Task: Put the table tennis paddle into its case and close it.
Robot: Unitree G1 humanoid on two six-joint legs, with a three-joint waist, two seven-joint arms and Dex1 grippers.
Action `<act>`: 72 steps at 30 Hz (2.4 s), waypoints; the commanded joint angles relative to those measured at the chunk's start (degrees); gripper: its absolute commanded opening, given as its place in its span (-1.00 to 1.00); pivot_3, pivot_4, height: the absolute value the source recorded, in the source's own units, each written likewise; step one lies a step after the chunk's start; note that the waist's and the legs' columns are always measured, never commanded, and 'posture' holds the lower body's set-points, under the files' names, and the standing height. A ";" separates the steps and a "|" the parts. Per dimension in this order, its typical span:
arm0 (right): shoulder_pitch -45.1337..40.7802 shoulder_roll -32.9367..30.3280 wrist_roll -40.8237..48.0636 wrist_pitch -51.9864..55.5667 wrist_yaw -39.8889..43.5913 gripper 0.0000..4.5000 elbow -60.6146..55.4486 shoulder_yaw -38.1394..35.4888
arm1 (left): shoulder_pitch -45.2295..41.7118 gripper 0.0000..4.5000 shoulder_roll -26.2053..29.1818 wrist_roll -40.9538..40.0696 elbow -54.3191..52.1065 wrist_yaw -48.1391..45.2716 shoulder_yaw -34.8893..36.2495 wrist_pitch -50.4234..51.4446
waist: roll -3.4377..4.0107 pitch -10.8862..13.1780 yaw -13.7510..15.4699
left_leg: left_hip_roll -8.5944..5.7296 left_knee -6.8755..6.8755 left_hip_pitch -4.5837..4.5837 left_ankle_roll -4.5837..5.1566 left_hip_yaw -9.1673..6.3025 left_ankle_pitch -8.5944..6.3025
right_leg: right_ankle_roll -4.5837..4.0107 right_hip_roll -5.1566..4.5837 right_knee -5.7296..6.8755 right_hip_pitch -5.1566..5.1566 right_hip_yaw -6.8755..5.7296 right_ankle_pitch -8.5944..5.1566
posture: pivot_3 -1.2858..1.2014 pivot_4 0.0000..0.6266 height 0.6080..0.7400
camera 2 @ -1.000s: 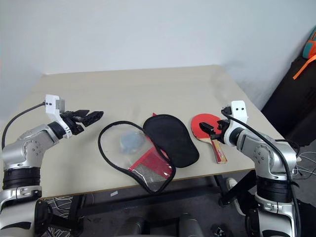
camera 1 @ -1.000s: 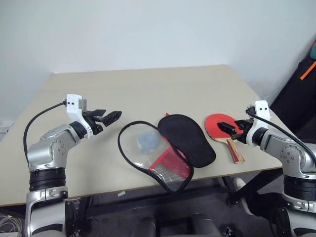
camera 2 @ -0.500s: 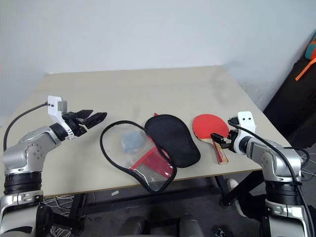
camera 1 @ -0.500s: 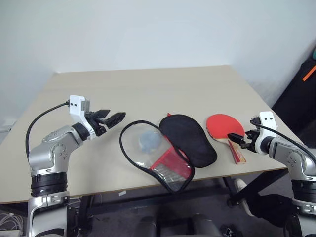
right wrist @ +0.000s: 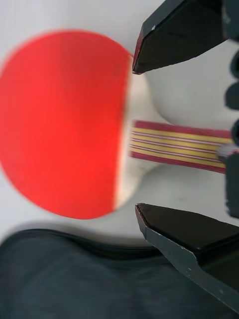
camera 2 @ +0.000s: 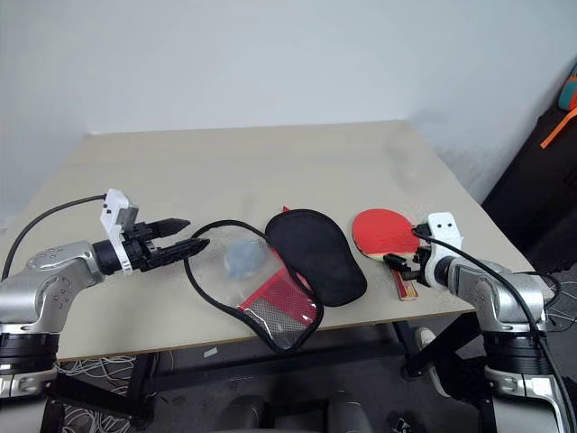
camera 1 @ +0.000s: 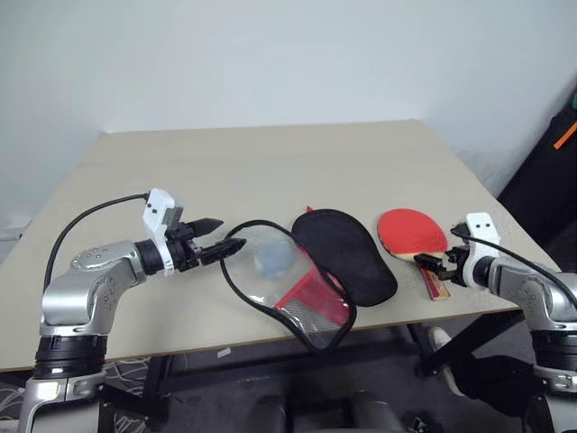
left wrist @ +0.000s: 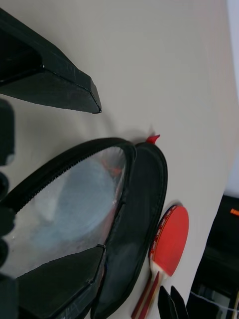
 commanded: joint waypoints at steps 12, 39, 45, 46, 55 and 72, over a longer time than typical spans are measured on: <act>-0.31 4.26 -3.13 -2.32 -4.35 1.00 3.10 -0.80 | -1.78 0.99 -0.98 0.48 -1.73 -1.02 -2.11 -2.14 | -0.05 -0.03 -0.02 | 0.04 0.04 0.05 0.00 0.01 0.00 | 0.02 0.02 0.01 0.06 -0.01 0.00 | 0.03 -1.00 1.00; -13.21 16.20 0.59 -4.55 -11.08 -0.48 -2.24 -4.59 | -4.47 1.00 -1.77 1.61 2.55 -0.55 -2.58 -3.24 | 0.13 0.04 -0.39 | 0.10 0.07 0.00 0.06 0.04 -0.03 | 0.03 0.09 0.05 -0.02 0.04 0.03 | 0.03 -1.00 1.00; -10.69 18.54 0.95 -0.38 -9.82 -0.48 -8.53 2.13 | -5.17 1.00 -2.03 1.99 3.22 -0.44 -2.83 -3.54 | 0.13 0.03 -0.17 | 0.10 0.04 -0.02 0.05 0.02 -0.03 | 0.02 0.11 0.05 -0.03 0.06 0.03 | 0.03 -1.00 1.00; -10.29 19.08 1.17 0.12 -9.83 -0.48 -9.10 2.75 | -5.14 1.00 -2.09 2.07 3.28 -0.40 -2.85 -3.48 | 0.13 0.03 0.01 | 0.07 0.07 -0.03 0.06 -0.01 -0.03 | 0.03 0.08 0.04 -0.01 0.03 0.03 | 0.03 -1.00 1.00; -6.96 19.68 0.32 1.96 -9.34 -0.48 -10.26 8.73 | -4.03 1.00 -2.05 1.92 2.72 -0.36 -2.44 -2.88 | 0.12 0.03 -0.30 | 0.08 0.07 -0.05 0.05 -0.03 -0.04 | 0.02 0.05 0.06 -0.07 -0.02 0.03 | 0.03 -1.00 1.00; -7.52 18.92 -2.66 1.65 -7.51 -0.48 -3.58 12.79 | -3.35 1.00 -3.01 1.63 2.37 0.24 -2.43 -2.43 | 0.11 0.02 -0.28 | 0.07 0.10 -0.04 0.05 -0.02 -0.03 | 0.02 0.05 0.05 -0.04 -0.02 0.03 | 0.03 -1.00 1.00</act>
